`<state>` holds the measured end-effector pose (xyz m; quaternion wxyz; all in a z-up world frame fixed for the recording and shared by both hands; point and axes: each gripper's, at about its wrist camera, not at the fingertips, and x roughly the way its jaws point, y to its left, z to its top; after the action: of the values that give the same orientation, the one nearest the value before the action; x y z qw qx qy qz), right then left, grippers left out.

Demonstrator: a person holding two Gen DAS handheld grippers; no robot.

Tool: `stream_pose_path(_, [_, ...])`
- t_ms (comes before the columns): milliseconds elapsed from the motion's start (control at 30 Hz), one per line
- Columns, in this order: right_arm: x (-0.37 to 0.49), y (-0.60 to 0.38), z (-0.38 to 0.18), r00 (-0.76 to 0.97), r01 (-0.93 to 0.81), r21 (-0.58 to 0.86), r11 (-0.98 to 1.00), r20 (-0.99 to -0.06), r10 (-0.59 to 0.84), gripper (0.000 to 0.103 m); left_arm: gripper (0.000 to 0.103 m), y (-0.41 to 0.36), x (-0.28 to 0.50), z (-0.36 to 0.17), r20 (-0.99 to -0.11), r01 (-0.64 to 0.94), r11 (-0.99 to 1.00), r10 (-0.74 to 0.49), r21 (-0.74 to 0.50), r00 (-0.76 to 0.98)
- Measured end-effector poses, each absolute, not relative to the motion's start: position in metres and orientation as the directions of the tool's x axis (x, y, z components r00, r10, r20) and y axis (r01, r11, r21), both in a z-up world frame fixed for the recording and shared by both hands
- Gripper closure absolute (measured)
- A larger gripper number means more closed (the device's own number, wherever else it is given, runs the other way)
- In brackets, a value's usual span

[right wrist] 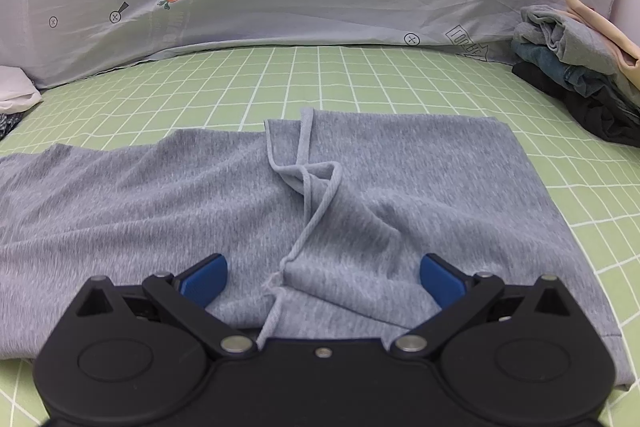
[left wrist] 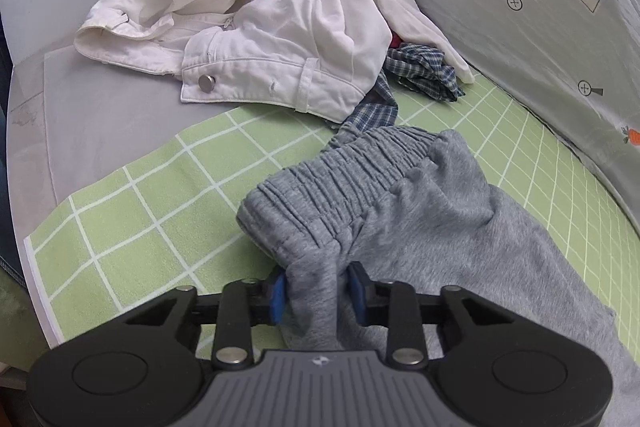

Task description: Fold clothes

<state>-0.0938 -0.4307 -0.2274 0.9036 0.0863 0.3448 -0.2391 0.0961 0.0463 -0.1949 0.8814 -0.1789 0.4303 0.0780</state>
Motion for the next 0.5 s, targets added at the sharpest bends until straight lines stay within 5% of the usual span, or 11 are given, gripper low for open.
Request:
stream_pose_path(233, [-0.094, -0.431, -0.227, 0.652, 0.487, -0.008, 0.874, -0.662, -0.370, 0.000, 0.089, 0.020, 0.094, -0.162, -0.686, -0.137, 0.916, -0.178, -0.378, 0.706])
stream_pose_path(433, [-0.095, -0.430, -0.228, 0.657, 0.489, -0.008, 0.872, -0.655, -0.374, 0.000, 0.089, -0.051, 0.084, -0.134, -0.582, 0.256, 0.842, -0.518, -0.475, 0.627])
stream_pose_path(500, [-0.095, -0.429, -0.228, 0.657, 0.490, -0.008, 0.872, -0.653, -0.376, 0.000, 0.089, -0.079, 0.079, -0.141, -0.610, 0.356, 0.803, -0.595, -0.478, 0.524])
